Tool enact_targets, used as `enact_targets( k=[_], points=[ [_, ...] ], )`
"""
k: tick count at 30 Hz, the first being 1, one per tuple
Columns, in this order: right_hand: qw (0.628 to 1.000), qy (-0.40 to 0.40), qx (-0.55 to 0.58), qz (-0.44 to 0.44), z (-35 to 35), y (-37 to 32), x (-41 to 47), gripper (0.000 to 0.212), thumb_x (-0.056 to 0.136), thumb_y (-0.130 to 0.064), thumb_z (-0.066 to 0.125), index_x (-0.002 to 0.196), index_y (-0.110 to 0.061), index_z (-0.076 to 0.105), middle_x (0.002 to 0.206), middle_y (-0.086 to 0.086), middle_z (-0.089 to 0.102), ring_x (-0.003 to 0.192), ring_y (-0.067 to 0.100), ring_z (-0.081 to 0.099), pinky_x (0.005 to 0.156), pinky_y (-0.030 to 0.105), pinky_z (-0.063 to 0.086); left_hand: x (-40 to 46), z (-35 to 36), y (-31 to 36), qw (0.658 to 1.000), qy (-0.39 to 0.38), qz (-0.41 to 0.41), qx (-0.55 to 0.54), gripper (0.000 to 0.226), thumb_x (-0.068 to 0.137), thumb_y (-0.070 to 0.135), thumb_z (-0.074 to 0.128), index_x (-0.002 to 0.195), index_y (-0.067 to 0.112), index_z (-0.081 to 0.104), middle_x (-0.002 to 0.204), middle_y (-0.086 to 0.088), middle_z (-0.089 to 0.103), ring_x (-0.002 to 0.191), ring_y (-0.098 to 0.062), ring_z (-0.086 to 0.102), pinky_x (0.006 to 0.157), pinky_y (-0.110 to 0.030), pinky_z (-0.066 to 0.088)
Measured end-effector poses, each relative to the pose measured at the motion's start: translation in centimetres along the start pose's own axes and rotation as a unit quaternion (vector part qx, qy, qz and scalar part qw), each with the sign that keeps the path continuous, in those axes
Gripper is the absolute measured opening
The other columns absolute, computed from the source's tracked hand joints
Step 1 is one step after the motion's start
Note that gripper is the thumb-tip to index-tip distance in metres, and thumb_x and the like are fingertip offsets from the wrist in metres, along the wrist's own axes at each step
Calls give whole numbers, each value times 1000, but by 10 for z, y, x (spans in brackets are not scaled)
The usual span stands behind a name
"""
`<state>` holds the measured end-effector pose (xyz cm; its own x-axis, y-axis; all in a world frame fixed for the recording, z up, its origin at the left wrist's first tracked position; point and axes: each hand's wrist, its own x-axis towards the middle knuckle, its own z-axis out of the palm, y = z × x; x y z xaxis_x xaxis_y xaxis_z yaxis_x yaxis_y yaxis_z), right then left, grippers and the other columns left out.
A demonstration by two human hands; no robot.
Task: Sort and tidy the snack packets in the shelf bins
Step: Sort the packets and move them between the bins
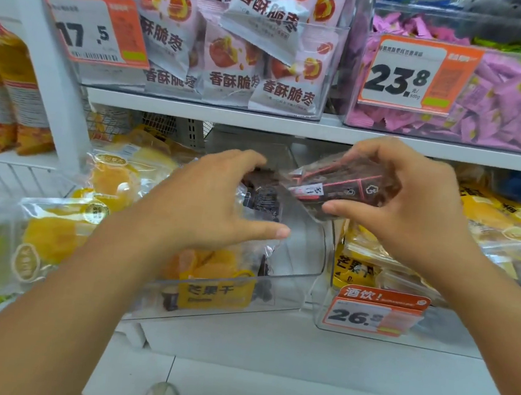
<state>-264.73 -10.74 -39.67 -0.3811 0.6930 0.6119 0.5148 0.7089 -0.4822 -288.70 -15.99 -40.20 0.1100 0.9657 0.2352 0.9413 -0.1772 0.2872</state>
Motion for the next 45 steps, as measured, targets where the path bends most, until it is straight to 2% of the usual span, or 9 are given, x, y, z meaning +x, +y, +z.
enact_targets(
  k=[3,6,12,18,21,28,32,37,45],
  points=[
    [994,9,-90,-55,8,-7,5,54,67,-35,89,113,-28,61,95,-16,66,84,6,65,73,25,56,-2,1,-11,995,-87,-33,28,105,58,99,38,139,33,52,143,12,53,130,-13,51,106,-37,44],
    [975,-53,-192,-96,28,-10,14,53,74,-36,85,118,-27,56,107,-7,68,97,21,63,79,41,55,-2,9,-8,982,-172,-67,36,102,61,99,40,144,39,44,146,10,50,130,-16,51,106,-41,45],
    [957,-106,-260,-72,57,-10,32,50,85,-35,76,124,-24,48,111,-1,62,101,27,54,77,42,50,-1,12,-17,987,-145,-51,56,63,74,81,53,123,42,51,108,11,63,106,-14,58,91,-39,51],
    [969,-145,-190,-67,51,-18,24,52,78,-34,83,118,-28,51,105,-5,66,94,23,61,79,40,51,-3,11,-27,987,-138,-50,60,50,75,81,53,103,40,47,100,11,60,97,-16,58,82,-36,51],
    [944,-193,-269,-10,59,-11,38,58,80,-34,81,123,-26,43,106,3,65,95,32,63,78,41,53,-8,9,-30,989,-133,-53,41,48,74,83,52,96,42,46,104,11,60,98,-15,59,85,-39,52],
    [846,-357,-394,-34,122,-1,81,67,81,-20,81,135,-15,42,117,11,61,103,35,63,67,38,42,-12,9,-27,991,-116,-46,50,41,81,76,55,92,39,42,86,14,52,81,-9,52,65,-32,42],
    [813,-419,-391,-105,145,19,92,73,80,-17,80,140,-16,38,99,5,59,87,28,62,63,38,50,-11,11,-28,991,-114,-43,52,42,81,75,55,95,36,46,84,13,52,78,-6,51,63,-32,39],
    [775,-434,-431,-159,137,29,101,106,59,-43,93,144,-21,33,117,3,56,100,27,60,70,36,50,-12,11,-29,992,-109,-41,50,44,80,74,57,99,36,47,84,12,54,78,-7,52,63,-32,42],
    [828,-390,-395,-80,140,26,98,49,81,1,73,124,-10,54,113,9,61,96,28,63,68,34,46,-14,11,-28,992,-109,-47,42,57,74,76,62,113,37,50,102,13,59,94,-11,58,80,-36,51]
  ],
)
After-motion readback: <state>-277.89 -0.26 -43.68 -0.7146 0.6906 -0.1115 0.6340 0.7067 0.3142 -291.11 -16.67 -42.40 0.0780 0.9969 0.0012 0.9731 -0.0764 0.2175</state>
